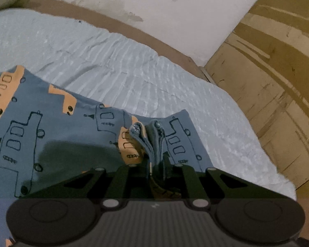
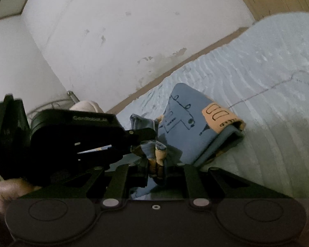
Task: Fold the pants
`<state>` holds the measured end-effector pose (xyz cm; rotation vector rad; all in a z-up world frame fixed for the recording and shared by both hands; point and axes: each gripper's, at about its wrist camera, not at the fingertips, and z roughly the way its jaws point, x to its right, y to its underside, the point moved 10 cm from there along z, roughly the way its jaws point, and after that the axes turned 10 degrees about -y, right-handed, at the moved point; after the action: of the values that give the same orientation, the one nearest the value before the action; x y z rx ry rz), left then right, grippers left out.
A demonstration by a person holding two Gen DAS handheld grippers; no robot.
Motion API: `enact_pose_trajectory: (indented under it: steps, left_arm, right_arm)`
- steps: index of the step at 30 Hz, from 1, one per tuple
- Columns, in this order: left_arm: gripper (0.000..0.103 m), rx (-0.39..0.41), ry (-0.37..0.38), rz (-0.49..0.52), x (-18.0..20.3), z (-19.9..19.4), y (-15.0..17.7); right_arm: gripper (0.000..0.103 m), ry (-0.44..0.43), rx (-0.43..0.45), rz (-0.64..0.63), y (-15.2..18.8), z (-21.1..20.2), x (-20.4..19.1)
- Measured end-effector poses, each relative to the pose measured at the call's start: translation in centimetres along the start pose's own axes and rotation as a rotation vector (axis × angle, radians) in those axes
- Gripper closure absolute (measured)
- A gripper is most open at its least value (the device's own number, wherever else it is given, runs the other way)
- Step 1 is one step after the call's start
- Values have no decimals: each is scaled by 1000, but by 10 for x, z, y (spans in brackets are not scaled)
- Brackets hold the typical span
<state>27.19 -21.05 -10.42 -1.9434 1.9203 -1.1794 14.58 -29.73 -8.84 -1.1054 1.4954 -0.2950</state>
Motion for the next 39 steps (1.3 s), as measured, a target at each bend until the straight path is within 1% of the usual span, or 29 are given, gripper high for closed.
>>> enact_pose_trajectory:
  steps: [2, 5, 8, 10, 16, 22, 27, 31, 34, 35, 36, 37, 38, 39]
  left_arm:
    - [92, 6, 27, -10, -1, -6, -5]
    - [92, 44, 63, 13, -4, -24, -15]
    - [92, 50, 80, 11, -17, -42, -28]
    - [92, 46, 67, 8, -29, -51, -35]
    - [92, 47, 10, -19, -74, -77, -50]
    - [92, 47, -51, -33, -117, -91, -47]
    - [92, 28, -67, -79, -147, -84, -38]
    - [92, 14, -60, -106, -159, -78, -28]
    - [91, 7, -49, -111, -162, -74, -27]
    - [90, 6, -45, -111, -163, -74, -28]
    - [89, 6, -45, -110, -164, -75, -28]
    - [85, 9, -49, -107, -165, -77, -28]
    - [84, 17, -59, -106, -167, -78, -30]
    - [76, 30, -73, -106, -169, -80, -32]
  right_arm:
    - [86, 11, -4, -36, 0, 0, -3]
    - [84, 28, -8, -126, -4, 2, -18]
    - [84, 8, -5, -237, -6, 4, -43]
    - [84, -13, -11, -292, -4, 9, -59]
    - [84, -103, -60, -384, 10, 31, -103]
    - [84, -166, -141, -449, 33, 54, -136]
    - [84, -177, -214, -493, 54, 74, -149]
    - [84, -166, -260, -517, 63, 88, -151]
    - [84, -164, -280, -526, 64, 95, -148]
    - [81, -165, -284, -529, 64, 98, -148]
    - [81, -169, -286, -530, 64, 99, -149]
    - [78, -172, -285, -533, 63, 99, -149]
    - [69, -176, -285, -537, 63, 102, -152]
    - [64, -184, -286, -543, 63, 100, -152]
